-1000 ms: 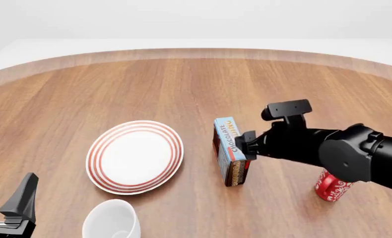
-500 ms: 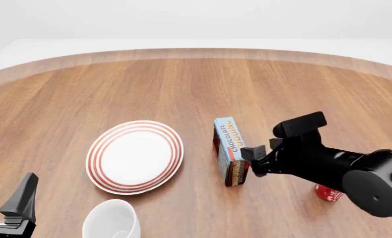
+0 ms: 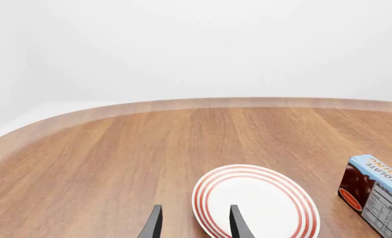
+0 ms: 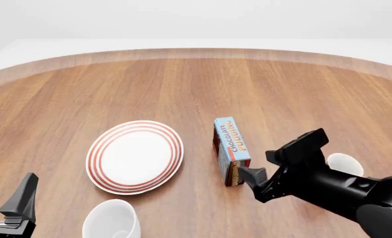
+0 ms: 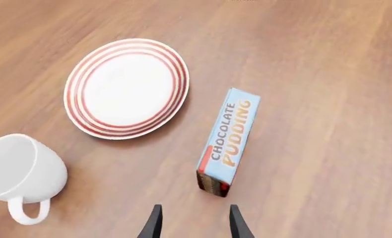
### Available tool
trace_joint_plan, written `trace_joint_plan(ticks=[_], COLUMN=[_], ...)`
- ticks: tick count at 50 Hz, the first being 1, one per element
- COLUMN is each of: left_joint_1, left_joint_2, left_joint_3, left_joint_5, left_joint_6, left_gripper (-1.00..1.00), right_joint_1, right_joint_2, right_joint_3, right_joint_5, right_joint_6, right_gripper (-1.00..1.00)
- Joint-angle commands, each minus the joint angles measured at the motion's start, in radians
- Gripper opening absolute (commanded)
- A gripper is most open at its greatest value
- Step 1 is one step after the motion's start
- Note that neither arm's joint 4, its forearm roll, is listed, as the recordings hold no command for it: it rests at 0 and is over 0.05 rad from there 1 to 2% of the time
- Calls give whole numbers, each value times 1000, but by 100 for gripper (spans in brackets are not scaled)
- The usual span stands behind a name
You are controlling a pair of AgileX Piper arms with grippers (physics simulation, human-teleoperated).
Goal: Pick up the white mug and put it on the plate, and put the chocolate pudding to the right of the plate.
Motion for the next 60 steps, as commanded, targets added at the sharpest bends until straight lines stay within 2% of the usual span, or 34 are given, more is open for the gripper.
trace_joint_plan(ticks=[1,19,40,60], left_joint_1=[0,0,0,0], left_joint_2=[0,0,0,0], left_joint_3=[0,0,0,0], left_joint_5=[0,0,0,0], left_joint_6=[0,0,0,0], left_gripper=[100,100,100,100], right_joint_1=[60,158,284,400], right_joint_2=[-7,52,175,271], right_joint_3=[31,36,-25,-92], right_joint_5=[-32,-67,-85,-78], right_joint_6=[-31,-95,-133,-124], right_gripper=[100,100,100,100])
